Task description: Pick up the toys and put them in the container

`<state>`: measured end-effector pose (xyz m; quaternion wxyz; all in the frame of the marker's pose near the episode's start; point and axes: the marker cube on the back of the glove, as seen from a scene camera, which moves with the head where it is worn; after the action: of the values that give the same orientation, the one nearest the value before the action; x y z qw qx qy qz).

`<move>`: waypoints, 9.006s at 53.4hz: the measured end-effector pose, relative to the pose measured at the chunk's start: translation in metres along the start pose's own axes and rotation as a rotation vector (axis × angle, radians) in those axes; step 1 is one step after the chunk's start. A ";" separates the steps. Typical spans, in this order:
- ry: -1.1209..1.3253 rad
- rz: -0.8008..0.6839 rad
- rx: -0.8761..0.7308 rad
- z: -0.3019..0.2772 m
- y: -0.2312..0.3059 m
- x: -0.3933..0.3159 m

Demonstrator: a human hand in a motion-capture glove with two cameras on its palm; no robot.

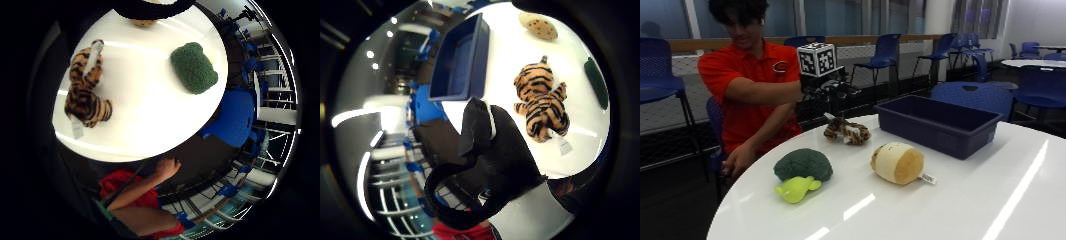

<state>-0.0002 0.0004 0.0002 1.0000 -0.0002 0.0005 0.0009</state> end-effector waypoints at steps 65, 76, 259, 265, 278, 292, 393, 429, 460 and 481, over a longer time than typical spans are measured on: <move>-0.060 -0.043 -0.087 0.083 -0.032 -0.003; -0.042 -0.042 -0.081 0.103 -0.041 -0.008; 0.186 0.219 0.011 0.010 -0.121 0.202; 0.167 0.245 -0.007 0.019 -0.114 0.223; 0.076 0.293 -0.074 0.051 -0.106 0.245; 0.094 0.293 -0.119 0.076 -0.113 0.241; 0.139 -0.071 0.115 -0.079 -0.210 -0.049; 0.102 -0.315 0.175 -0.069 -0.244 -0.228; 0.099 -0.272 0.001 -0.060 -0.238 -0.205; 0.162 -0.049 -0.026 -0.032 -0.251 -0.057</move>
<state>-0.0567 -0.2509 -0.0318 0.9963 -0.0135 0.0812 -0.0236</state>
